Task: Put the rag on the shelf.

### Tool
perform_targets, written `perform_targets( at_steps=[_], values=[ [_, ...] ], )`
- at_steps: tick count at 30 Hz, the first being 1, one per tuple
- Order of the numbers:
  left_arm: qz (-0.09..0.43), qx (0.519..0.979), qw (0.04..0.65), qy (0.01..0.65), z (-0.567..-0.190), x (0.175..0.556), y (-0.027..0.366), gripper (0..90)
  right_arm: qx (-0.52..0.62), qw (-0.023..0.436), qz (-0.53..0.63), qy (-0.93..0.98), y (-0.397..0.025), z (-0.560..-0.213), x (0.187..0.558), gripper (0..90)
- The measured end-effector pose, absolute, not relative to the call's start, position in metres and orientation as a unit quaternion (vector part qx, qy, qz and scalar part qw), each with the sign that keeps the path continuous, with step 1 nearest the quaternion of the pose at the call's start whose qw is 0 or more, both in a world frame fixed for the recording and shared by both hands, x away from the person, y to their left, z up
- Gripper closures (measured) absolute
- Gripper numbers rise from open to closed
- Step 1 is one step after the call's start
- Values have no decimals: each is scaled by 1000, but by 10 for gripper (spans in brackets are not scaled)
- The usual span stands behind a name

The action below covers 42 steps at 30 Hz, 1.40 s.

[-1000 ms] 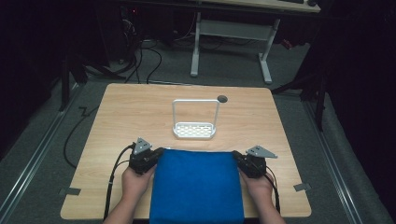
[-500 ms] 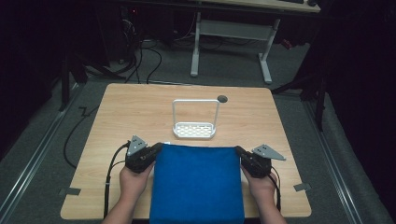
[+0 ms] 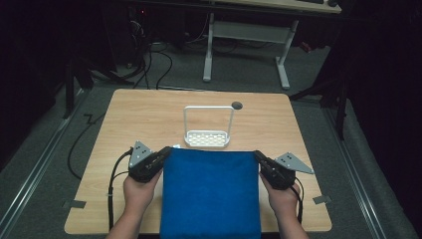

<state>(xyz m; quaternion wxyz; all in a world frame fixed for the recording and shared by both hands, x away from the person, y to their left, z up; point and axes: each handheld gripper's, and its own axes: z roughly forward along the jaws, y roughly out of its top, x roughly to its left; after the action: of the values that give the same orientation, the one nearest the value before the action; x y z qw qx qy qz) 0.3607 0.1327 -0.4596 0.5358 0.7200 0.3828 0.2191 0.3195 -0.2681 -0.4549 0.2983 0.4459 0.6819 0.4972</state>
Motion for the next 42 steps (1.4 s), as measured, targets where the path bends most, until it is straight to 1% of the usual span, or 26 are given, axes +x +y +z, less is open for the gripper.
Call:
perform_targets(
  at_steps=[16,42],
  values=[
    [250,696,569,359,-429,355,129,881,430,332,530,651,-269,-426,313,884],
    [304,656,613,320,-367,354,133,883,382,382,573,617,-265,-360,307,885]
  ],
)
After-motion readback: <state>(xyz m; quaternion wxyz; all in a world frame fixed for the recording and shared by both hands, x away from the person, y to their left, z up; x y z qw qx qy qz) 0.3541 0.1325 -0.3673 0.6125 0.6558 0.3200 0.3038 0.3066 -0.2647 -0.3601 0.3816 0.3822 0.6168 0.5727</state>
